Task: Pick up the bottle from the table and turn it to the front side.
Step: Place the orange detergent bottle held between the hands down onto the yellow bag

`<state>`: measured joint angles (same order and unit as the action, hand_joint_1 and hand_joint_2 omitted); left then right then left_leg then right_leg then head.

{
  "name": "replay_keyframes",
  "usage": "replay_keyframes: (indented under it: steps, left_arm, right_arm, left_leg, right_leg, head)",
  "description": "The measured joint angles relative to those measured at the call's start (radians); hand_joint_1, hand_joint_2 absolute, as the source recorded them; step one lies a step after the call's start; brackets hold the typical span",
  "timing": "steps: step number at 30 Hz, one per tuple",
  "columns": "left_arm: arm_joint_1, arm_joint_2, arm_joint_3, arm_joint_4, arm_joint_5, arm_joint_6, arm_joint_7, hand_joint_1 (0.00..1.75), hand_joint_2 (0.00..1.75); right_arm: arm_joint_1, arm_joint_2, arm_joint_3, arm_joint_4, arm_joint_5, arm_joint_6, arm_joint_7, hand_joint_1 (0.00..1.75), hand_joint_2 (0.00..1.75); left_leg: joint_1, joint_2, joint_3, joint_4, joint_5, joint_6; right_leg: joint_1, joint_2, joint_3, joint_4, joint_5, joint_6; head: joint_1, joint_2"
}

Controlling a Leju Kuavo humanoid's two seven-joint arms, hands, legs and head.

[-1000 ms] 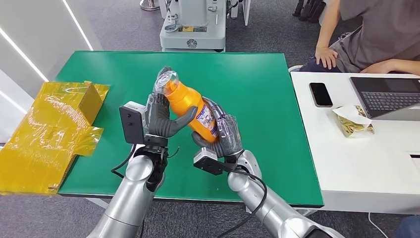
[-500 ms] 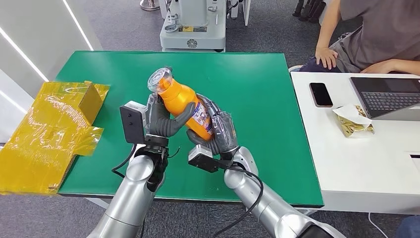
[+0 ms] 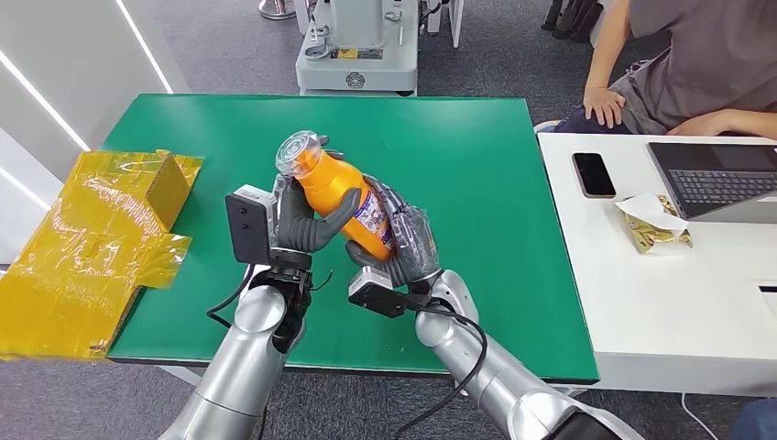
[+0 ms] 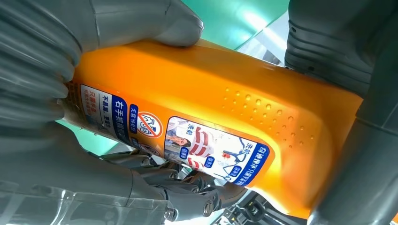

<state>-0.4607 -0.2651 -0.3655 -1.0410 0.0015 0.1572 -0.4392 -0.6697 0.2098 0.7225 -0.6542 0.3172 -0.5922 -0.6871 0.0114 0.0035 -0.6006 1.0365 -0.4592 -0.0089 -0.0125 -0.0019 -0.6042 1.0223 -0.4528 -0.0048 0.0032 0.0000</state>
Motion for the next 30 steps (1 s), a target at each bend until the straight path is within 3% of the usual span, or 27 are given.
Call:
replay_keyframes:
  steps: [12,16,30]
  left_arm:
    - [0.0,0.001,0.0,0.004,0.0,-0.003,0.0,1.75,1.75]
    - [0.0,0.002,0.0,0.004,0.001,-0.003,0.0,1.75,1.75]
    - [0.0,0.006,0.0,0.005,0.007,0.013,0.0,1.75,1.75]
  right_arm:
    - [0.0,0.0,0.0,0.01,-0.002,-0.005,-0.003,1.72,1.75]
    - [0.0,0.0,0.0,0.01,-0.004,-0.008,-0.002,0.02,1.75]
    - [0.019,-0.009,-0.002,-0.031,-0.05,-0.061,0.005,0.0,1.75]
  left_leg:
    - [0.0,0.0,0.0,0.0,0.0,0.0]
    - [0.0,0.0,0.0,0.0,0.0,0.0]
    - [0.0,0.0,0.0,0.0,0.0,0.0]
  right_leg:
    - [0.0,0.0,0.0,0.0,0.0,0.0]
    - [0.0,0.0,0.0,0.0,0.0,0.0]
    - [0.0,0.0,0.0,0.0,0.0,0.0]
  head:
    - [0.0,0.0]
    - [0.0,0.0]
    - [0.0,0.0]
